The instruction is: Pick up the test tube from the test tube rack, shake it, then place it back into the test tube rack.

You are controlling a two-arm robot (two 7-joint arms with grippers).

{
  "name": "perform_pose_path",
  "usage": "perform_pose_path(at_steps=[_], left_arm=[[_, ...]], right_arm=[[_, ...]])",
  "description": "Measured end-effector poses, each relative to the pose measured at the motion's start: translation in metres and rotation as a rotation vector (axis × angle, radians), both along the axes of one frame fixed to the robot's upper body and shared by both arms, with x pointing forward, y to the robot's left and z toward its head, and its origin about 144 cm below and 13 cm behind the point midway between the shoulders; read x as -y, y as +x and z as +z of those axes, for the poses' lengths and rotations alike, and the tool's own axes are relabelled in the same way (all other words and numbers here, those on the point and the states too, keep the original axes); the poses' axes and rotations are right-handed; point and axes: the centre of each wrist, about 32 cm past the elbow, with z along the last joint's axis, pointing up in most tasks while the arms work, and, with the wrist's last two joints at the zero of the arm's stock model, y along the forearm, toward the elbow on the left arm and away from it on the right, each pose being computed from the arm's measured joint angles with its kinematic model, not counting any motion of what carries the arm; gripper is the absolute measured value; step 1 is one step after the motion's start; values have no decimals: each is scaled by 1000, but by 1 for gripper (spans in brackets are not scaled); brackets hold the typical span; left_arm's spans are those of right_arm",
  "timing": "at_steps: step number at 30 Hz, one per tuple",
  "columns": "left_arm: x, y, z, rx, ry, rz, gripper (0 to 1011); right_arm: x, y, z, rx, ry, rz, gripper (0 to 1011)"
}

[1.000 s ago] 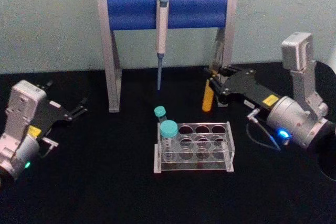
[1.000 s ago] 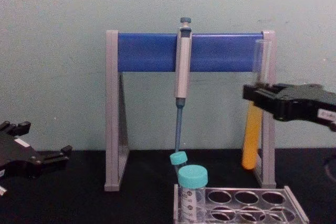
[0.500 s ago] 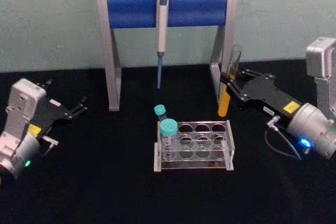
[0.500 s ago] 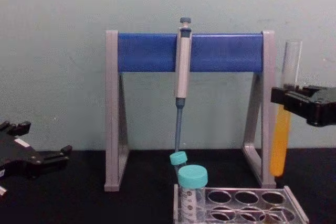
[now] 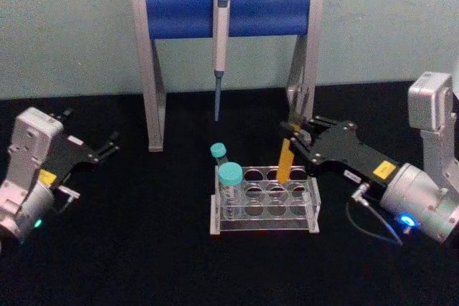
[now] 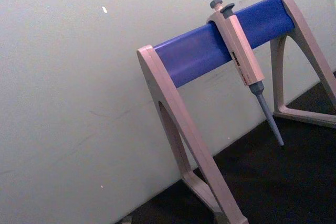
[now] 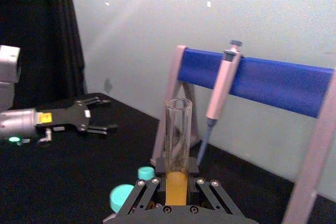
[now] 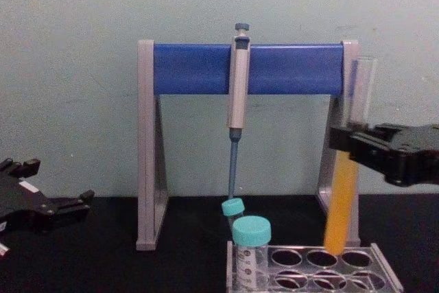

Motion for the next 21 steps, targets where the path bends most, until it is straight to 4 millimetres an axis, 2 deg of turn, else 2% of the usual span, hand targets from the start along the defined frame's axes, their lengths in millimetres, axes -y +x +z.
perform_pose_path(at_steps=[5, 13, 21], left_arm=[[0, 0, 0, 0, 0, 0, 1001], [0, 0, 0, 0, 0, 0, 1001], [0, 0, 0, 0, 0, 0, 1001]], right_arm=[[-11, 5, 0, 3, 11, 23, 226], [-28, 29, 1, 24, 6, 32, 226], [-27, 47, 0, 33, -8, -16, 226]])
